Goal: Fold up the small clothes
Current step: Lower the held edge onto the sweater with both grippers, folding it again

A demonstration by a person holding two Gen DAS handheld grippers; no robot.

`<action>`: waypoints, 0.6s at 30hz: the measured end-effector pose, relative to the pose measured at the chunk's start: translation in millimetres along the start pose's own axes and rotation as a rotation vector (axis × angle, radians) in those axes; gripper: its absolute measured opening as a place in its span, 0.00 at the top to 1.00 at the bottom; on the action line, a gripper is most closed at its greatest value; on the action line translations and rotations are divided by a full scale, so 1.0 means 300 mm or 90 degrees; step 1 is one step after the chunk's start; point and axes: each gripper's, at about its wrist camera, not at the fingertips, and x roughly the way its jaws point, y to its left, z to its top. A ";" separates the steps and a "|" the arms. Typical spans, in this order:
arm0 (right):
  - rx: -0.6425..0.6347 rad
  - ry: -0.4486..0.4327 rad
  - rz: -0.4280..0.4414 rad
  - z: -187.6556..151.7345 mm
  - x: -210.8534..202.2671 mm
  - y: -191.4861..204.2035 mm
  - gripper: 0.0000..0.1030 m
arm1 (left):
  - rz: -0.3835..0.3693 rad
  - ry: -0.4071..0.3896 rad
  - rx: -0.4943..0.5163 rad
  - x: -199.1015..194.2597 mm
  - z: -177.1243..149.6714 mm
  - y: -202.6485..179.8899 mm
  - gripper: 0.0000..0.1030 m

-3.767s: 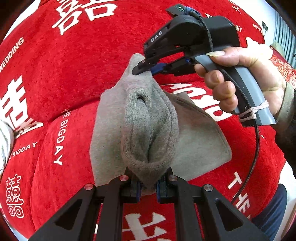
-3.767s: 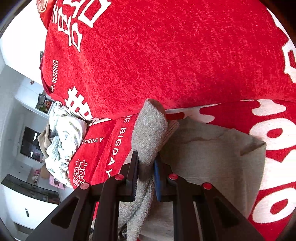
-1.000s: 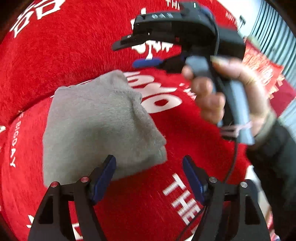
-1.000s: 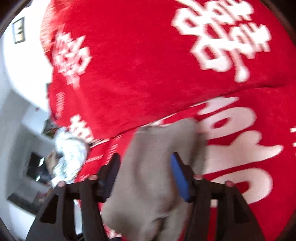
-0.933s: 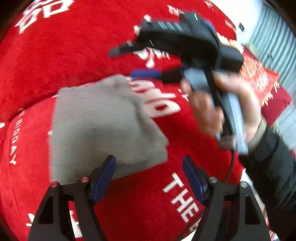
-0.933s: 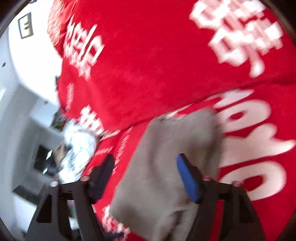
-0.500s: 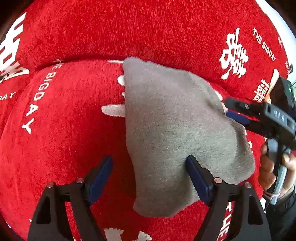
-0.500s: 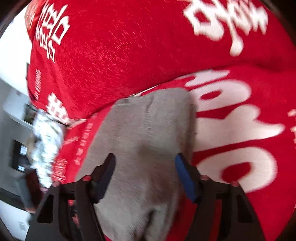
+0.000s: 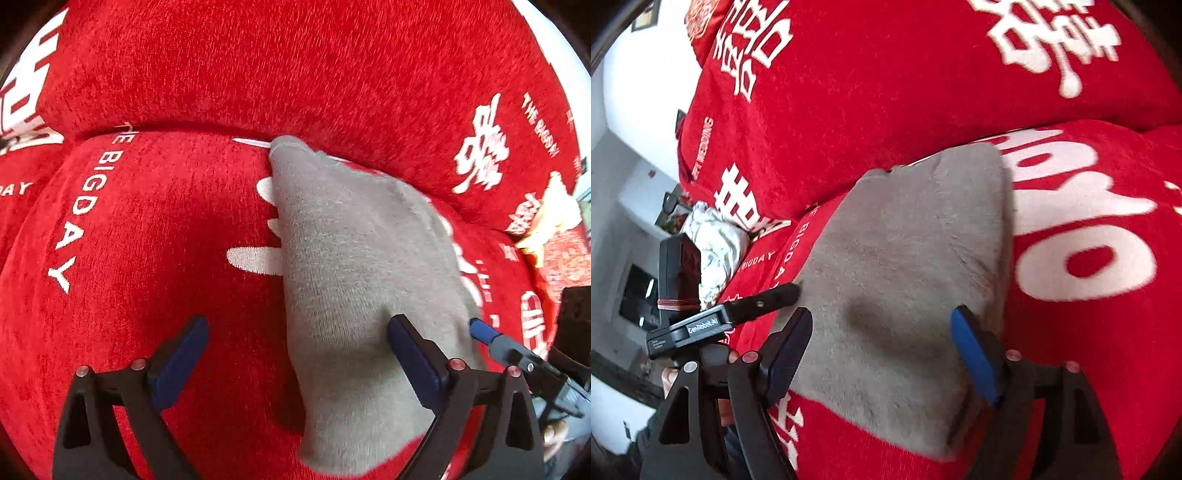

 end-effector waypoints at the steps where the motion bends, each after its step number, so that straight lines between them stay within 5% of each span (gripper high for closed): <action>1: 0.004 -0.010 0.000 0.002 -0.033 -0.006 0.20 | -0.002 -0.004 -0.006 -0.019 0.006 0.015 0.05; 6: 0.067 -0.085 -0.101 0.052 -0.205 -0.129 0.10 | -0.019 -0.015 -0.102 -0.084 0.107 0.173 0.05; 9: 0.122 -0.084 -0.070 0.078 -0.210 -0.185 0.07 | -0.019 0.016 -0.126 -0.033 0.131 0.197 0.05; 18: 0.118 0.053 -0.017 0.091 0.145 -0.117 0.09 | -0.140 0.115 -0.067 0.171 0.049 -0.012 0.05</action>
